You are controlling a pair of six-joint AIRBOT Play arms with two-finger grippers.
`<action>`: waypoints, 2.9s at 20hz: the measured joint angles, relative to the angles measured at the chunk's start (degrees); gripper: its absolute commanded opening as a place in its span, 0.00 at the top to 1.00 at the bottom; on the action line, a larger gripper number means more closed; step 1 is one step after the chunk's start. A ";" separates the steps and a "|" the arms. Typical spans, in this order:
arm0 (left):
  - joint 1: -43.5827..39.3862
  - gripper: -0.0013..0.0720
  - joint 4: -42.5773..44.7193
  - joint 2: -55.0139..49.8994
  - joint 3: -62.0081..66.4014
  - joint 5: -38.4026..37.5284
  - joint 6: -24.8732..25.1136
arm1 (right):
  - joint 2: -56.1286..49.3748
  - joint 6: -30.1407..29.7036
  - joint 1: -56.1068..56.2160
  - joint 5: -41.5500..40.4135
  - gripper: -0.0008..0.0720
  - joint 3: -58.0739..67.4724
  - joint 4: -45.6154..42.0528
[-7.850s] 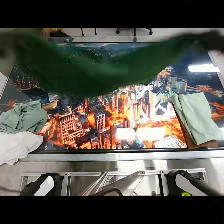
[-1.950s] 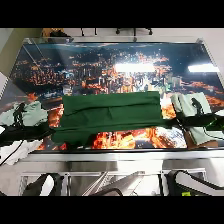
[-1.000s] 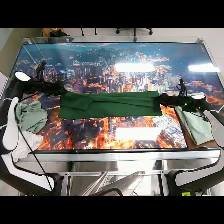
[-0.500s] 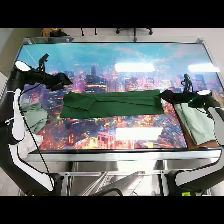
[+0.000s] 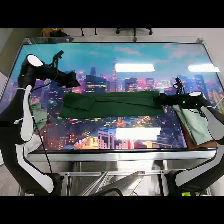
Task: Fold the shirts.
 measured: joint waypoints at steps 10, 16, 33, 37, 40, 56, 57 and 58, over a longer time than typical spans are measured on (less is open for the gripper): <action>-25.16 0.97 -0.04 -12.13 0.13 16.96 -3.28 | 9.64 6.21 0.15 18.75 0.96 11.37 1.79; -32.13 0.97 -0.02 -17.31 6.78 20.17 -6.49 | 15.93 11.69 0.17 26.62 0.96 19.78 2.14; 5.03 0.97 0.04 41.18 -7.37 -2.43 -0.61 | -0.15 12.52 47.80 -13.46 0.50 22.01 6.23; 11.54 0.97 0.07 50.99 -16.94 -0.81 1.95 | -5.84 0.79 56.85 -26.97 0.24 23.06 14.99; 14.53 0.97 0.07 55.89 -22.45 1.95 3.23 | -3.50 -2.67 54.90 -24.44 0.24 23.43 15.98; 16.94 0.97 -1.38 54.75 -27.61 2.45 4.55 | -4.33 24.02 19.26 9.68 0.04 19.32 -13.66; 16.94 0.97 -1.38 54.07 -27.61 2.08 4.55 | -5.60 23.43 19.47 9.81 0.05 19.21 -12.85; 16.94 0.97 -1.42 53.46 -27.61 1.95 4.52 | -6.88 22.45 19.80 10.45 0.05 19.12 -11.19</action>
